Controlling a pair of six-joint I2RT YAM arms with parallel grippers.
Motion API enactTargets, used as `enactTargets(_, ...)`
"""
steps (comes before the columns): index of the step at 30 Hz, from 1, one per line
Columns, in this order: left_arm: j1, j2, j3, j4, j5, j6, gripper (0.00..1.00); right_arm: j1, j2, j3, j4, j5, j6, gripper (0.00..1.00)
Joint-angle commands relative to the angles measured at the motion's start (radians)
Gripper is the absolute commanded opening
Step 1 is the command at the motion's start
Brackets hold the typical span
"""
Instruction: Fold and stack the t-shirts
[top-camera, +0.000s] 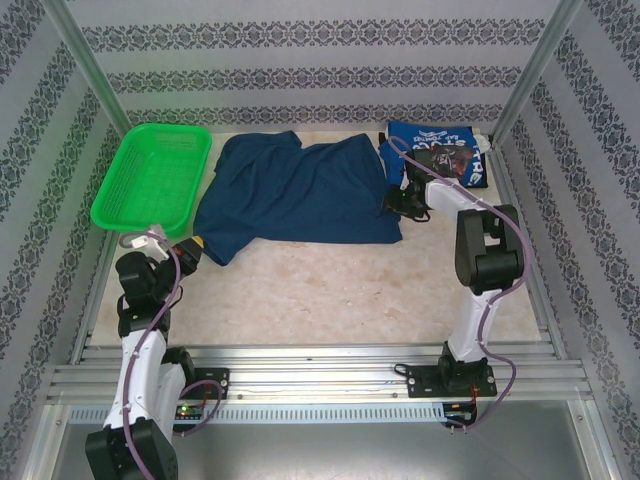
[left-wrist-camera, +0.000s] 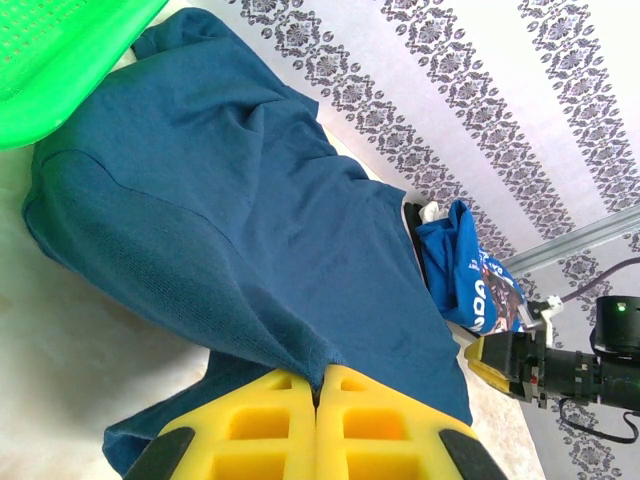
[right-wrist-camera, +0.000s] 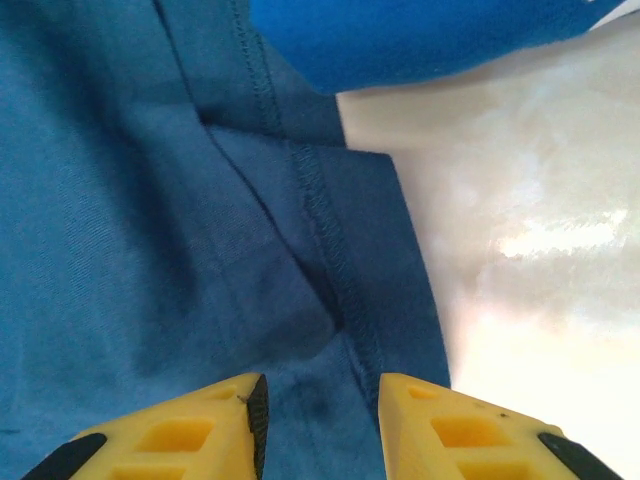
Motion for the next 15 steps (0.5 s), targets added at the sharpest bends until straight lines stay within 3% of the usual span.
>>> enactTargets(1,-0.008,-0.013,0.022,-0.010,-0.005,0.023,0.00,-0.009,0.033,0.048,0.007,-0.015,-0.018,0.36)
enactTargets(15,-0.008,-0.013,0.022,-0.018,-0.007,0.030,0.00,-0.009,0.059,0.021,0.105,-0.107,-0.017,0.30)
